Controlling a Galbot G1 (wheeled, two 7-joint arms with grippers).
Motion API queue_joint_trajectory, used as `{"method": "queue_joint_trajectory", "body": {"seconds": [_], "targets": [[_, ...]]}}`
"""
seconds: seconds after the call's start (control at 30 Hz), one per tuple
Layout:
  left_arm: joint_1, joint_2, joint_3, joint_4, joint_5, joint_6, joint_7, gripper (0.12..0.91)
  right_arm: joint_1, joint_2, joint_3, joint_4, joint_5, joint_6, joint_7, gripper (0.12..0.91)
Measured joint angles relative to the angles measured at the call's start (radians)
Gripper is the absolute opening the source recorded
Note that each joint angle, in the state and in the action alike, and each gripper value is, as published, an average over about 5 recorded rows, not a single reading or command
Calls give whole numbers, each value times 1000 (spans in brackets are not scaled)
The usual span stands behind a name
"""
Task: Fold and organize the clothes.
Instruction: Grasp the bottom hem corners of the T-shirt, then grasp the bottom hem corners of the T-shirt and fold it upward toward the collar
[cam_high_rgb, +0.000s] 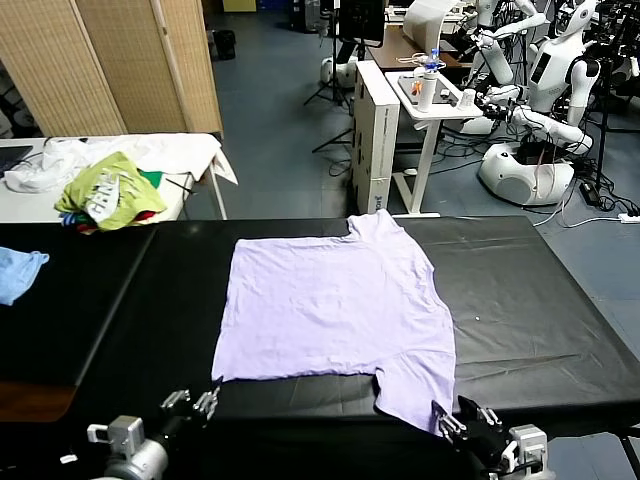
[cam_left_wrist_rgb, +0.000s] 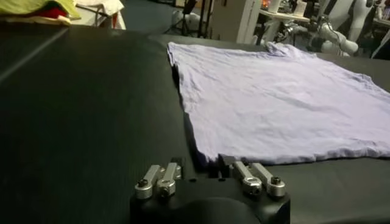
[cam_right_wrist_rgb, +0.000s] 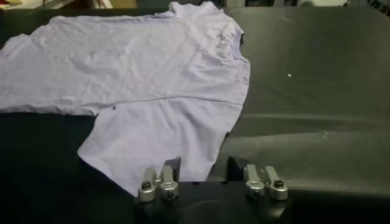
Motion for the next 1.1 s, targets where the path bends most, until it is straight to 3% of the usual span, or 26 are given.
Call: {"method": "queue_joint_trajectory", "body": {"seconds": [0.07, 0.4, 0.63, 0.8, 1.1], "targets": [[7, -3, 0, -6, 3, -1, 0, 149, -10, 0, 5, 12, -3, -4, 7, 140], [91, -15, -35, -73, 29, -9, -11, 147, -87, 4, 29, 110, -12, -47, 41, 140], [161, -26, -58, -136, 31, -17, -19, 147, -70, 4, 26, 128, -10, 12, 24, 140], [135, -48, -50, -148, 41, -20, -31, 147, 0, -6, 11, 93, 23, 71, 16, 140], [-9, -48, -36, -94, 1, -30, -63, 147, 181, -42, -35, -18, 88, 88, 32, 140]]}}
